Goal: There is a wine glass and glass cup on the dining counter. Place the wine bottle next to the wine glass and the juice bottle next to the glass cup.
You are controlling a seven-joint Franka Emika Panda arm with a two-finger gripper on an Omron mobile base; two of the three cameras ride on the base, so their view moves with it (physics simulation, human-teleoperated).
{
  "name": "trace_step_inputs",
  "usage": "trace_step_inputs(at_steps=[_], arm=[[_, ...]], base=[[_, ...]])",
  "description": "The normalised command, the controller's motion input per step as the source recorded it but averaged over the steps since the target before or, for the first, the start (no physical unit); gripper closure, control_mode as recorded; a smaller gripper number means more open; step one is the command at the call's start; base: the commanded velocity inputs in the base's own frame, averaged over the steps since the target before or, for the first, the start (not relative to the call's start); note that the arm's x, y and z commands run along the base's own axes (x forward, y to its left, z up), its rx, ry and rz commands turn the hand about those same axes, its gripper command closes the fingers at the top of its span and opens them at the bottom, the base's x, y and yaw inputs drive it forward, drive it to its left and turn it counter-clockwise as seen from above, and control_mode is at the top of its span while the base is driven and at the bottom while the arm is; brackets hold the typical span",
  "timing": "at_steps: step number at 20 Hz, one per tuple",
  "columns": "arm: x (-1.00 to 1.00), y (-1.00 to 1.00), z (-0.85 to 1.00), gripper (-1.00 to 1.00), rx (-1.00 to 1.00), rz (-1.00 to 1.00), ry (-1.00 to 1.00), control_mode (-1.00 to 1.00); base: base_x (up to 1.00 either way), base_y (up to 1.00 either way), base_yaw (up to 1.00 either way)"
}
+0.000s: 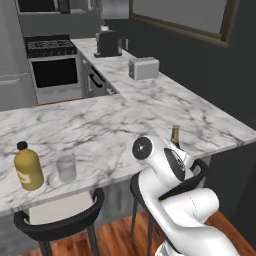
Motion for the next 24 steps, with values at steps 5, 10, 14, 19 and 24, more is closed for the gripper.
trace_step_inputs(at_steps=[5, 10, 14, 19, 24], arm=[[0.00, 0.00, 0.00, 1.00, 0.00, 0.00, 0.00, 1.00], [0.00, 0.00, 0.00, 1.00, 0.00, 0.00, 0.00, 1.00], [0.00, 0.00, 0.00, 1.00, 0.00, 0.00, 0.00, 1.00], [0.00, 0.00, 0.00, 1.00, 0.00, 0.00, 0.00, 1.00], [0.00, 0.00, 0.00, 1.00, 0.00, 0.00, 0.00, 1.00]], base=[[0.46, -0.20, 0.20], [0.38, -0.13, 0.16], [0.15, -0.06, 0.06], [0.00, 0.00, 0.00], [0.00, 0.00, 0.00]])
